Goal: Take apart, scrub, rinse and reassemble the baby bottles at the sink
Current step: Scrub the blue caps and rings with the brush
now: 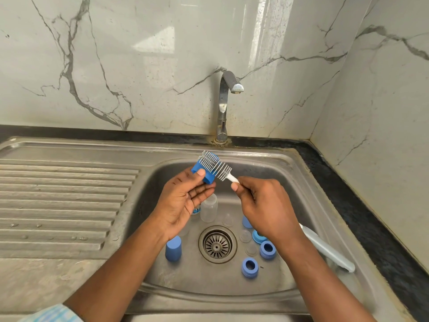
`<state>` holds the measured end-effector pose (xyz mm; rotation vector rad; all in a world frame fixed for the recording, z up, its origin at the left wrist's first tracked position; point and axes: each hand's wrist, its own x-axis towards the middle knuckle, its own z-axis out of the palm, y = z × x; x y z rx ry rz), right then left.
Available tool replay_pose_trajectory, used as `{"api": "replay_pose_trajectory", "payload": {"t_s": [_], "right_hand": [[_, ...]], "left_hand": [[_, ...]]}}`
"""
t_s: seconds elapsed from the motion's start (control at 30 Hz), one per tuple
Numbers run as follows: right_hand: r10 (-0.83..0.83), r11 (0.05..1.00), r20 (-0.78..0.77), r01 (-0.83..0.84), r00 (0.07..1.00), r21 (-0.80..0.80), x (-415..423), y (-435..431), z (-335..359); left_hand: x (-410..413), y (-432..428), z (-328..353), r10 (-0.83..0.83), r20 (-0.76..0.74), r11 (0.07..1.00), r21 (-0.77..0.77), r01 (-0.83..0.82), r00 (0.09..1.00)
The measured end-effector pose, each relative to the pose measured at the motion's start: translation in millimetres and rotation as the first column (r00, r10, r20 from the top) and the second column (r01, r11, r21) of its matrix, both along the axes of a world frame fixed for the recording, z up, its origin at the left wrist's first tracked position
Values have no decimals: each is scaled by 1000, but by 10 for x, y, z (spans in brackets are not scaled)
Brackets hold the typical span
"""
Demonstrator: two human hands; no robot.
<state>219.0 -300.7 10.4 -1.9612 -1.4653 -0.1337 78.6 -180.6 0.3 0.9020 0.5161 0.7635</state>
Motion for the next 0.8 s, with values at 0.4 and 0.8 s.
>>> {"api": "replay_pose_trajectory", "payload": {"t_s": [0.4,0.8], "right_hand": [[-37,997,82,43,996,-64,-104,40,40],[-154,988,25,154,988,-5,15,55,53]], "left_hand": [[29,-16,14,19,-20,985,-169,-22,1000],[48,-81,42,-8,19,968,-249,13,1000]]}}
